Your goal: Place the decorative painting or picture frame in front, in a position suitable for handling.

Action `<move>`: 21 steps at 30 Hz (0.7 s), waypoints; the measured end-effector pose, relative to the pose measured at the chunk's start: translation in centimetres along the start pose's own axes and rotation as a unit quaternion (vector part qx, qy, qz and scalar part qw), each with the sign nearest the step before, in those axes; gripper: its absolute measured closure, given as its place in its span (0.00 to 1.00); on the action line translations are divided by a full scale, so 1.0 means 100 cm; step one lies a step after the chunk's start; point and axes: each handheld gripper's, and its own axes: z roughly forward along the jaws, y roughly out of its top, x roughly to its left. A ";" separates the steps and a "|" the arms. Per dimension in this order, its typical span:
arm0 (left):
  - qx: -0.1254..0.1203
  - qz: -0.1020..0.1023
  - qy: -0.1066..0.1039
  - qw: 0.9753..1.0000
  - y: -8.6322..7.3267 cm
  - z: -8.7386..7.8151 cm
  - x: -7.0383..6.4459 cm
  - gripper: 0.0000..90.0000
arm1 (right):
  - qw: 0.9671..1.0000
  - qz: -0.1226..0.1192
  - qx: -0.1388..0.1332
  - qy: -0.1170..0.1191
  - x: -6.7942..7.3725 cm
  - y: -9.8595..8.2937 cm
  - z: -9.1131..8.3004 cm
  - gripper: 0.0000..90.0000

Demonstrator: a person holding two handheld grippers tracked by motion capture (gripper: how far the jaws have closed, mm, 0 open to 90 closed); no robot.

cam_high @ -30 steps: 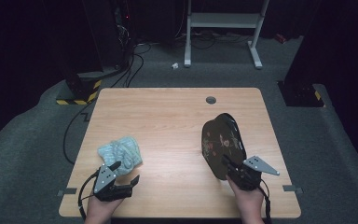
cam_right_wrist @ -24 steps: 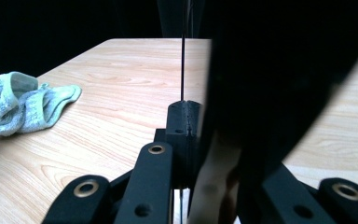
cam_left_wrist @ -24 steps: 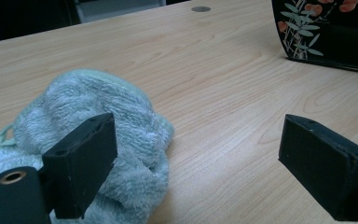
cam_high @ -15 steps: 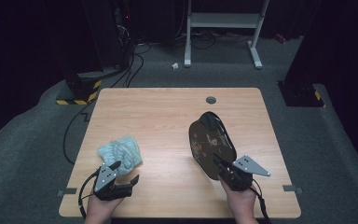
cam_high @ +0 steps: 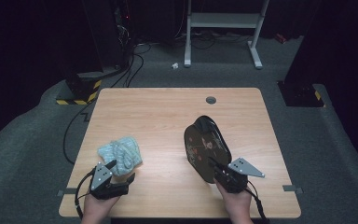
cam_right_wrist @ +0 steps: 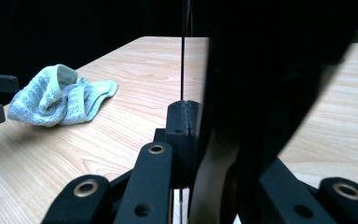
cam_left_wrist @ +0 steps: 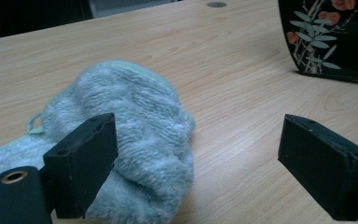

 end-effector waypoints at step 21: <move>-0.011 -0.061 0.059 0.996 -0.015 -0.023 0.038 0.55 | 1.000 -0.014 0.014 0.023 -0.003 -0.011 -0.025 0.59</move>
